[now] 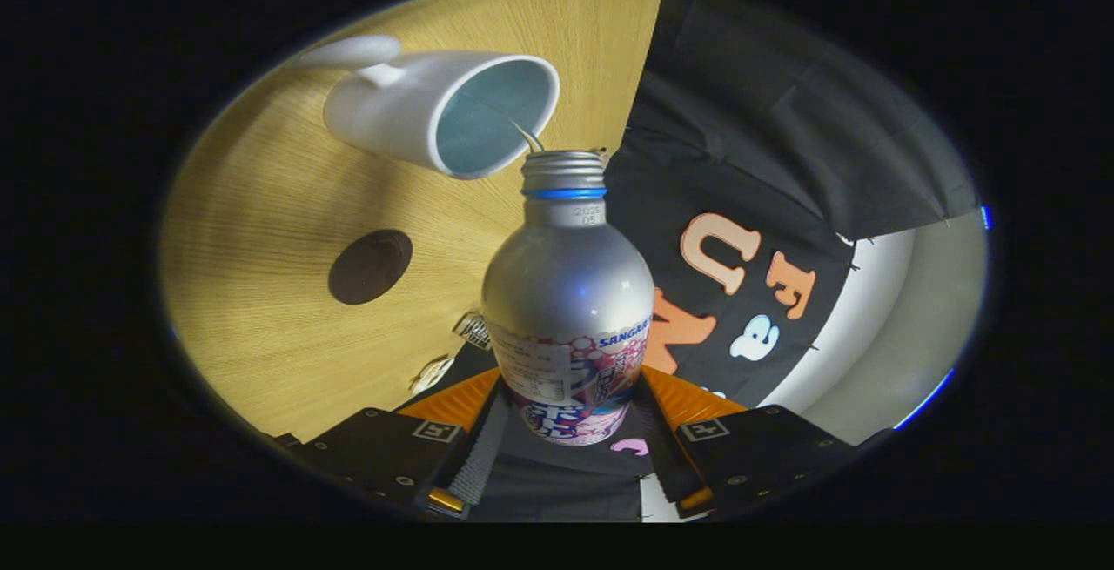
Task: Take the bottle from table, then pour the juice into the cup, finally place the bottle on the coaster
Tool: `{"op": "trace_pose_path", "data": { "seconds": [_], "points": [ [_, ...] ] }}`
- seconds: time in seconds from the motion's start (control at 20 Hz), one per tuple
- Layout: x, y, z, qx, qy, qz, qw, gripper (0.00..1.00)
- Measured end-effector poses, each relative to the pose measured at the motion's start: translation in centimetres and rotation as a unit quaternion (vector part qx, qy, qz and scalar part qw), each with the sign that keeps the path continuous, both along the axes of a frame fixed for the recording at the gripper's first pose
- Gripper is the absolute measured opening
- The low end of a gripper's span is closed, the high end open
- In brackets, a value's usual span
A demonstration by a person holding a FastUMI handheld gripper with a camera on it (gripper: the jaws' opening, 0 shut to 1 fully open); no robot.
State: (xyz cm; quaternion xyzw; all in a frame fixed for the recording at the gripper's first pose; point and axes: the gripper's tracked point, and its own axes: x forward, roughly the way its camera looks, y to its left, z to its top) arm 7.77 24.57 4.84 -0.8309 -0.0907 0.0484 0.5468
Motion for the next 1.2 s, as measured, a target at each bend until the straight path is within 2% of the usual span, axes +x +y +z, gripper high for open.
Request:
{"op": "trace_pose_path", "data": {
  "seconds": [0.25,0.35,0.45,0.55,0.65,0.7,0.85,0.95,1.2],
  "points": [
    [0.2,-0.3,-1.7,0.037,0.032,-0.005,0.999,0.76],
    [0.1,-0.7,-2.4,0.084,0.051,-0.012,0.995,0.76],
    [0.4,-0.9,-3.0,0.14,0.072,-0.02,0.987,0.76],
    [0.9,-1.0,-3.9,0.203,0.103,-0.027,0.973,0.76],
    [1.0,-1.1,-3.8,0.249,0.101,-0.027,0.963,0.76],
    [1.0,-1.5,-3.7,0.276,0.102,-0.033,0.955,0.76],
    [1.6,-2.7,-5.2,0.363,0.129,-0.053,0.921,0.76],
    [1.7,-4.3,-4.2,0.389,0.104,-0.068,0.913,0.77],
    [2.1,-5.0,-5.7,0.52,0.142,-0.075,0.839,0.77]
  ]
}}
